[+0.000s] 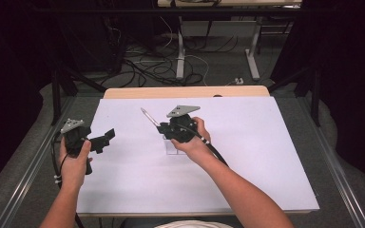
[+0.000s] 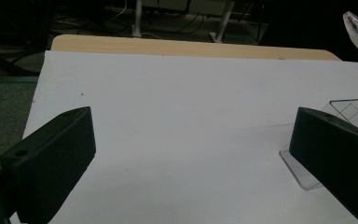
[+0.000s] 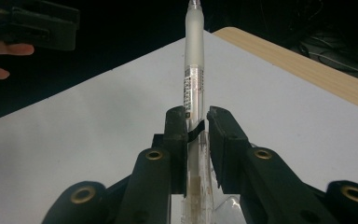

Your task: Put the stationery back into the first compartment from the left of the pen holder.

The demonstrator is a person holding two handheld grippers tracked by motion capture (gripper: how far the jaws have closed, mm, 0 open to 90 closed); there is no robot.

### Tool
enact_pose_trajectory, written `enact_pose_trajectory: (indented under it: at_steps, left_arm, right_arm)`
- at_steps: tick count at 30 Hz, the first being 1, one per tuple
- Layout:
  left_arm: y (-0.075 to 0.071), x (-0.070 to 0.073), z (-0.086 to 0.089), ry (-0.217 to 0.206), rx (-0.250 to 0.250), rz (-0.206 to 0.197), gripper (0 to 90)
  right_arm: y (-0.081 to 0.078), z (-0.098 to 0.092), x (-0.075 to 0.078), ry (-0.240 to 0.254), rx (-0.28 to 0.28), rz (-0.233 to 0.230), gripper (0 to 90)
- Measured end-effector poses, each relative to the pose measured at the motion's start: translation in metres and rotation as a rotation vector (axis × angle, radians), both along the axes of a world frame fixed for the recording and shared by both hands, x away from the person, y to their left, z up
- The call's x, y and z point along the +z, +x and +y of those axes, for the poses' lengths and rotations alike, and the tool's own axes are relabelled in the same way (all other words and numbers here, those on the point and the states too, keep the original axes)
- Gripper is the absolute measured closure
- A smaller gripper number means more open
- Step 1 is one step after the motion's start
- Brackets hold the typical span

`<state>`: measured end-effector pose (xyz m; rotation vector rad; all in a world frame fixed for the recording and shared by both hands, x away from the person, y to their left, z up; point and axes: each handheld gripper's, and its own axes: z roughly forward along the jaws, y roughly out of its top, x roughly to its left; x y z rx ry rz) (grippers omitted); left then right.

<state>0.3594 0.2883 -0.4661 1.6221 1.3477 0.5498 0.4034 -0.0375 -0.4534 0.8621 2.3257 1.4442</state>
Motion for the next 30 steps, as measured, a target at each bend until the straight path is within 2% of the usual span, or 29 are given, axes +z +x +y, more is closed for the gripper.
enact_pose_trajectory:
  at_steps: [2, 6, 11, 15, 19, 22, 23, 24, 30]
  left_arm:
    - [0.000, 0.000, 0.000, -0.001, 0.000, 0.001, 0.1]
    - [0.000, 0.000, 0.000, -0.002, -0.001, 0.001, 0.2]
    - [0.001, -0.001, -0.002, -0.002, -0.005, -0.001, 0.1]
    - [0.001, -0.001, -0.005, -0.003, -0.014, 0.001, 0.1]
    - [0.002, 0.000, -0.009, 0.004, -0.026, -0.001, 0.1]
    - [0.003, -0.001, -0.011, -0.007, -0.022, 0.001, 0.1]
    - [0.003, -0.001, -0.012, -0.008, -0.022, 0.002, 0.1]
    - [0.003, -0.001, -0.012, -0.009, -0.019, 0.000, 0.1]
    - [0.004, -0.001, -0.015, -0.014, -0.026, 0.004, 0.1]
  right_arm:
    - [0.002, -0.001, 0.001, -0.007, -0.003, -0.001, 77.7]
    - [0.006, -0.002, 0.000, 0.014, -0.024, -0.033, 77.6]
    - [0.011, -0.004, 0.000, 0.005, -0.048, -0.055, 77.7]
    - [0.014, -0.004, -0.001, 0.014, -0.054, -0.092, 77.7]
    - [0.017, -0.006, -0.001, 0.005, -0.065, -0.101, 77.7]
    - [0.020, -0.006, -0.003, 0.018, -0.078, -0.117, 77.6]
    - [0.021, -0.007, -0.002, 0.007, -0.075, -0.110, 77.6]
    - [0.022, -0.007, -0.004, 0.018, -0.080, -0.124, 77.6]
    - [0.024, -0.003, -0.007, 0.014, -0.085, -0.141, 77.6]
